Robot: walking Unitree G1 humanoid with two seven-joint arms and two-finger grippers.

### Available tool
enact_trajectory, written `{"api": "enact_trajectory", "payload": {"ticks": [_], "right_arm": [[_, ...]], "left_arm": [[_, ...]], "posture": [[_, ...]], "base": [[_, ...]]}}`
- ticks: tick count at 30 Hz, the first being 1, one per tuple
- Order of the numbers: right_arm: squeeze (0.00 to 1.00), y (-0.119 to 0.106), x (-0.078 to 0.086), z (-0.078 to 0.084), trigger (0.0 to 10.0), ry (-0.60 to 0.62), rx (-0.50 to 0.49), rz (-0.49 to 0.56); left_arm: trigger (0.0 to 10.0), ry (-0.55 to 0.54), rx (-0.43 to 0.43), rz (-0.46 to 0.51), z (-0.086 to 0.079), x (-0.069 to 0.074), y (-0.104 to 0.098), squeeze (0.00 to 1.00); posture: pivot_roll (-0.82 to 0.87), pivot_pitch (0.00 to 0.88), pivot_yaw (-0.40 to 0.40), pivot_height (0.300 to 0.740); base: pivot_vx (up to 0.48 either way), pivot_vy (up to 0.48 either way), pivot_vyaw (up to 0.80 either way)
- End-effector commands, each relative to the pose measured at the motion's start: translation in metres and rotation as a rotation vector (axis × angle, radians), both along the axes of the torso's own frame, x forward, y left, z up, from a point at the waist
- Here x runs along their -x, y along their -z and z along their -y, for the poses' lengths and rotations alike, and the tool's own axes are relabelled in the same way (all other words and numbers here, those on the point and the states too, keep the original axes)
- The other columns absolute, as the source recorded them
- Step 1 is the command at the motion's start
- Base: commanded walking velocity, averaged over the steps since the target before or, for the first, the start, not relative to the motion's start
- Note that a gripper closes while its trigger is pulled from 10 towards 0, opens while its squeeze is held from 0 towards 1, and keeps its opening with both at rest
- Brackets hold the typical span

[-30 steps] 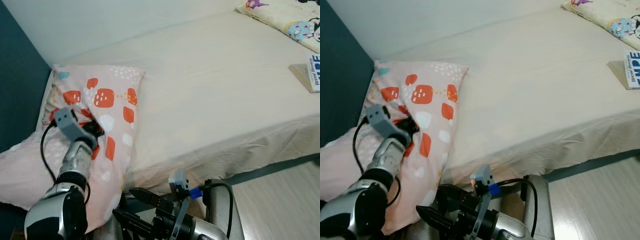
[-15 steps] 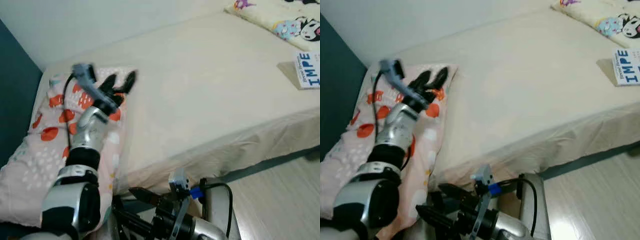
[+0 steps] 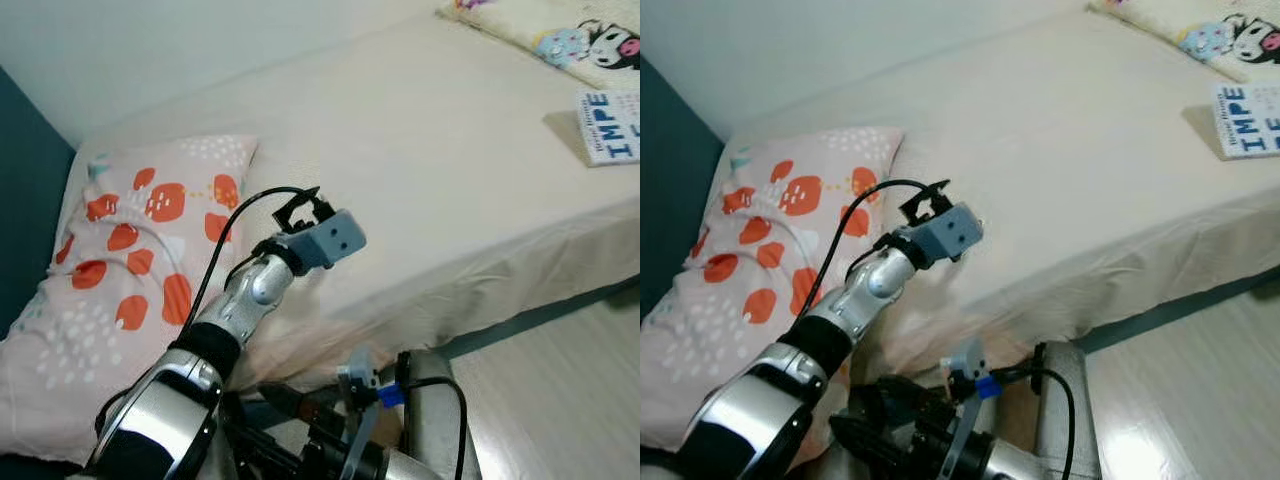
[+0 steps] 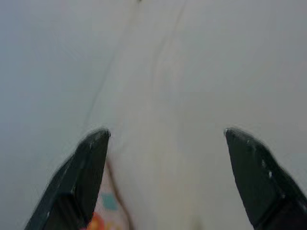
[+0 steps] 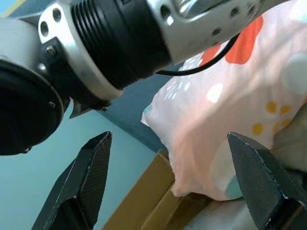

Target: Clean up the room

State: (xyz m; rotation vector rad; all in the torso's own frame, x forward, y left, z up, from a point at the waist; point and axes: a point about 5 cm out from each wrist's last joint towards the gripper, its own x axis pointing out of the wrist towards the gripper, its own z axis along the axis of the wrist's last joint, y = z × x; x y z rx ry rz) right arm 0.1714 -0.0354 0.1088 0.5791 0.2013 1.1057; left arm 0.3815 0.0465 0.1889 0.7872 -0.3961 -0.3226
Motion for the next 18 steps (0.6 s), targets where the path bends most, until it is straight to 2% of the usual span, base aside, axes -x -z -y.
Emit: {"api": "enact_trajectory", "payload": {"ticks": [1,3,4,5,6,7,9,10,11,12,13,16,18], "right_arm": [[0.00,-0.002,0.006,-0.004,10.0,0.007,-0.009,-0.007],[0.00,-0.002,0.007,-0.004,10.0,0.014,-0.005,-0.009],[0.00,-0.002,0.008,-0.004,10.0,0.019,-0.008,-0.010],[0.00,-0.002,0.008,-0.004,10.0,0.019,-0.008,-0.010],[0.00,-0.004,0.009,-0.004,10.0,0.027,-0.011,-0.011],[0.00,-0.004,0.009,-0.004,10.0,0.027,-0.011,-0.011],[0.00,-0.006,0.010,-0.004,10.0,0.031,-0.013,-0.012],[0.00,-0.006,0.010,-0.004,10.0,0.031,-0.013,-0.012],[0.00,-0.006,0.011,-0.004,10.0,0.033,-0.014,-0.012],[0.00,-0.006,0.011,-0.004,10.0,0.033,-0.014,-0.012],[0.00,-0.009,0.014,-0.005,10.0,0.042,-0.018,-0.016],[0.00,-0.011,0.016,-0.005,10.0,0.045,-0.018,-0.018],[0.00,-0.011,0.020,-0.003,10.0,0.057,-0.013,-0.030]], "left_arm": [[10.0,-0.106,-0.036,-0.011,-0.001,-0.002,0.011,0.00],[10.0,-0.138,-0.080,0.055,0.003,-0.002,0.011,0.00],[10.0,-0.131,-0.142,0.088,0.007,-0.001,0.013,0.00],[10.0,-0.131,-0.142,0.088,0.007,-0.001,0.013,0.00],[10.0,-0.146,-0.223,0.097,0.006,-0.002,0.018,0.00],[10.0,-0.146,-0.223,0.097,0.006,-0.002,0.018,0.00],[10.0,-0.194,-0.268,0.065,-0.004,-0.006,0.022,0.00],[10.0,-0.194,-0.268,0.065,-0.004,-0.006,0.022,0.00],[10.0,-0.223,-0.288,0.062,-0.012,-0.009,0.022,0.00],[10.0,-0.223,-0.288,0.062,-0.012,-0.009,0.022,0.00],[10.0,-0.273,-0.341,0.112,-0.032,-0.015,0.016,0.00],[10.0,-0.289,-0.364,0.131,-0.038,-0.017,0.013,0.00],[10.0,-0.303,-0.383,0.178,-0.046,-0.019,0.007,0.00]], "posture": [[-0.23,0.361,0.231,0.521],[-0.23,0.364,0.232,0.521],[-0.23,0.371,0.233,0.521],[-0.23,0.371,0.233,0.521],[-0.23,0.378,0.233,0.521],[-0.23,0.378,0.233,0.521],[-0.24,0.391,0.229,0.521],[-0.24,0.391,0.229,0.521],[-0.25,0.397,0.227,0.521],[-0.25,0.397,0.227,0.521],[-0.27,0.424,0.226,0.521],[-0.27,0.432,0.226,0.521],[-0.29,0.446,0.226,0.521]], "base": [[0.000,0.000,0.00],[0.000,0.000,0.00],[0.000,0.000,0.00],[0.000,0.000,0.00],[0.000,0.000,0.00],[0.000,0.000,0.00],[0.000,0.000,0.00],[0.000,0.000,0.00],[0.000,0.000,0.00],[0.000,0.000,0.00],[0.000,0.000,0.00],[0.000,0.000,0.00],[0.000,0.000,0.00]]}}
